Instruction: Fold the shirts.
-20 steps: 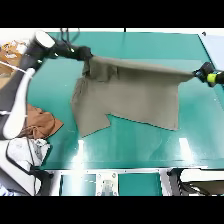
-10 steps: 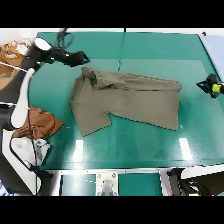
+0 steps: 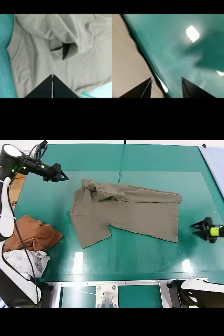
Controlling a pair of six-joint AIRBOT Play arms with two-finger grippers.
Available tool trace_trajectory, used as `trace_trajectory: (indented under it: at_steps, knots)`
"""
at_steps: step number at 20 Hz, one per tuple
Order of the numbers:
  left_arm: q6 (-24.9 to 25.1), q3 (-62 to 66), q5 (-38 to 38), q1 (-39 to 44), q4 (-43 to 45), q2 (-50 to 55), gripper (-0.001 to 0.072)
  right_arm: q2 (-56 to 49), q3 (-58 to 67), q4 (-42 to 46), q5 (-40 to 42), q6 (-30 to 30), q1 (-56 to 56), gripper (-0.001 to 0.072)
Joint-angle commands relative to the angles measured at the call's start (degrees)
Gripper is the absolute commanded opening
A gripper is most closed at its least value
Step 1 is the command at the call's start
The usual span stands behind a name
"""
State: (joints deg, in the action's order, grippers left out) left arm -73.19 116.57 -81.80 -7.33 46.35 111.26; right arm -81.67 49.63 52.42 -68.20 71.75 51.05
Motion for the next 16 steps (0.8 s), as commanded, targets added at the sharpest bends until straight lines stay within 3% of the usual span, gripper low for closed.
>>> trace_trajectory:
  at_steps: [1, 7, 11, 14, 16]
  knots:
    - [0.2, 0.2, -2.0, -0.7, 0.1, 0.0, 0.0028, 1.4, -8.8, 0.5, 3.7, -2.8, -3.3, 0.043]
    - [0.2, 0.2, -4.0, -0.7, 0.2, 0.0, 0.0028, 1.0, -9.7, -1.5, 4.1, -2.1, -13.6, 0.0389]
    - [0.0, 0.2, -6.5, -0.7, 1.4, -0.1, 0.0027, 1.0, -9.7, -0.1, -1.2, -1.9, -13.7, 0.0388]
    - [-0.5, -0.1, -9.0, -0.7, 2.4, -0.1, 0.0026, 1.0, -9.7, 0.1, -1.9, -1.9, -13.7, 0.0248]
    - [-1.9, -0.7, -10.4, -0.7, 2.8, -0.2, 0.0027, 1.0, -9.5, 0.1, -0.4, -1.9, -13.7, 0.0052]
